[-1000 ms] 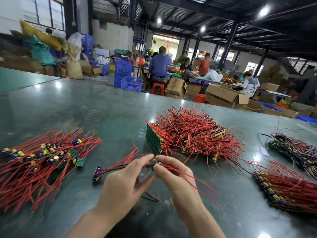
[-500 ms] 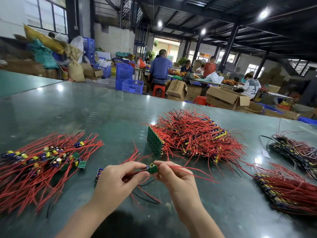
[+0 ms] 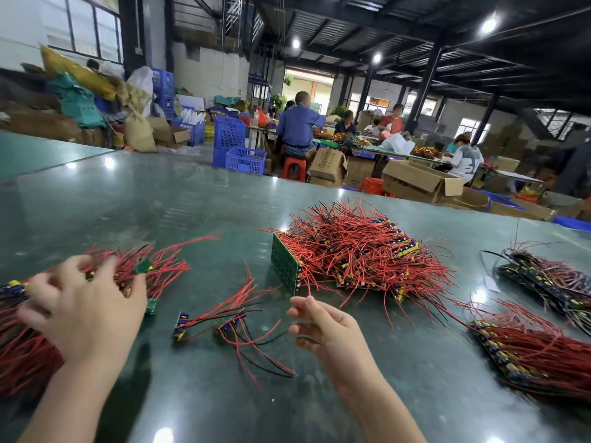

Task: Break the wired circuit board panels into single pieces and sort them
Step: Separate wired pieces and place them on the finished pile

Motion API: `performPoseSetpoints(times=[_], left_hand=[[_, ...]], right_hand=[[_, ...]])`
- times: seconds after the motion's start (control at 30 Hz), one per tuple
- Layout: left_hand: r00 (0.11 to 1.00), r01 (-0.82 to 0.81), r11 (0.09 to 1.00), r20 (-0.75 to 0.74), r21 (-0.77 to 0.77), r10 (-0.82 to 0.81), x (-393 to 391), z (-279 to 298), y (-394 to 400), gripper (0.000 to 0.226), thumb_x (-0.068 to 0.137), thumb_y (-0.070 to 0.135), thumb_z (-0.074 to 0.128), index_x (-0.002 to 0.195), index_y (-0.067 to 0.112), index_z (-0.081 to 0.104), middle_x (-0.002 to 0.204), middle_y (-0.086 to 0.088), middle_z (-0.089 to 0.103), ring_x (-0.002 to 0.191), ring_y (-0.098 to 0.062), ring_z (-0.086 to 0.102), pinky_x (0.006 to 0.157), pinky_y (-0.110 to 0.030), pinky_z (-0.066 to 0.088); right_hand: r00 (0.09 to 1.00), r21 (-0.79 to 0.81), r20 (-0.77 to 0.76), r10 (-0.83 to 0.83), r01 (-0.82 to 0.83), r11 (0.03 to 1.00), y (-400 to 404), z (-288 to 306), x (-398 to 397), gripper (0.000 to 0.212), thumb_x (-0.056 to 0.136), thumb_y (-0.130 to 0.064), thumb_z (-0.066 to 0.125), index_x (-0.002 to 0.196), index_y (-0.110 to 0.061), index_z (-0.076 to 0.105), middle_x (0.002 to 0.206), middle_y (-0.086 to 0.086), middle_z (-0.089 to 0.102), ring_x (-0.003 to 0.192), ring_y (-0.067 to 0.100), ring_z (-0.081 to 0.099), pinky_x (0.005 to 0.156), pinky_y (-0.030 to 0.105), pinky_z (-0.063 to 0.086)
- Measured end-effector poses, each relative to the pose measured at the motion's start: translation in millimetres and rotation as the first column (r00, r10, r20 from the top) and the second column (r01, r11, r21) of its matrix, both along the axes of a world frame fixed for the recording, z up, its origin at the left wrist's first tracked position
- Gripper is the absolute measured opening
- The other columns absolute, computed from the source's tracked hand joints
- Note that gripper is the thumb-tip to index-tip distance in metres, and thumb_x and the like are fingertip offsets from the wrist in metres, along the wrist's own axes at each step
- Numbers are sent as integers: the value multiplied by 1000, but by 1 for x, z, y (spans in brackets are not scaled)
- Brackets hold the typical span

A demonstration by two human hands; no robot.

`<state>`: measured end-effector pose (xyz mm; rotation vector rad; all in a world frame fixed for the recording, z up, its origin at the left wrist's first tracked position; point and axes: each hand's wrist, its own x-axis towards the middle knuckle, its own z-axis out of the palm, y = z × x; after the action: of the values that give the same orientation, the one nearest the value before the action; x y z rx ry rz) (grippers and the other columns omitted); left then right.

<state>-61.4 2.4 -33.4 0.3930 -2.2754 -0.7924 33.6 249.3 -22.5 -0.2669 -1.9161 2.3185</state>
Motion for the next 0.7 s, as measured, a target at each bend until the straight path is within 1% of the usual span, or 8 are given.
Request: performPoseSetpoints(times=[0.07,0.13,0.2,0.27,0.37,0.47,0.6,0.7], left_hand=[[1000,24,999,-1,-32,-24,3,0,8,55,79,22,72,126,2,51,131,-26,42,117,-49,39,91,-63,37],[975,217,968,-26,-127,-222,6,1,20,50,82,34,64,124,7,57,124,-19,56,113,-44,46,92,-53,37],[872,478,858,215,-189,-439,10,-5,32,44,87,51,53,121,24,61,114,3,66,110,-27,56,93,-40,40],[771,582,775,468,-246,-431,12,-14,39,47,85,64,46,122,38,56,121,18,59,116,-13,51,94,-30,41],[714,643,718,551,-269,-433,10,-28,43,42,89,52,47,128,38,49,131,17,48,122,-12,40,98,-27,40],[739,645,746,387,-167,-552,5,-31,45,36,86,23,63,122,23,59,116,6,60,109,-18,47,92,-27,39],[778,623,781,-69,-34,-624,16,-19,50,69,67,2,82,129,11,54,94,1,60,92,-11,49,83,-16,32],[691,692,721,-261,-32,-674,24,-14,59,84,61,1,85,134,17,46,96,6,54,87,-3,47,87,-2,31]], right_hand=[[1000,-1,-2,-11,11,1000,2,1,0,25,95,-20,52,85,-13,75,79,1,72,59,10,61,58,18,50],[1000,7,3,-19,19,1000,1,1,1,26,95,-16,52,84,-13,75,78,1,72,58,10,61,58,18,50],[1000,31,10,-19,19,999,0,1,0,27,95,-13,51,82,-14,75,76,1,71,57,10,60,57,18,48],[1000,70,22,-12,10,998,-1,1,0,28,95,-11,50,82,-15,74,73,-1,71,56,9,59,56,17,47],[999,145,45,23,-29,989,-2,0,1,27,96,-10,49,85,-15,73,73,-2,70,56,8,59,56,16,46],[995,204,62,78,-89,975,-5,-2,2,24,96,-9,49,90,-12,72,76,-1,69,57,7,58,58,17,45],[977,263,90,196,-213,941,-15,-3,4,27,96,-5,49,84,-17,71,72,-3,68,53,5,57,53,13,43],[988,244,-121,99,-67,968,-19,-5,4,32,94,0,50,81,-19,73,71,2,67,49,7,54,50,15,42]])
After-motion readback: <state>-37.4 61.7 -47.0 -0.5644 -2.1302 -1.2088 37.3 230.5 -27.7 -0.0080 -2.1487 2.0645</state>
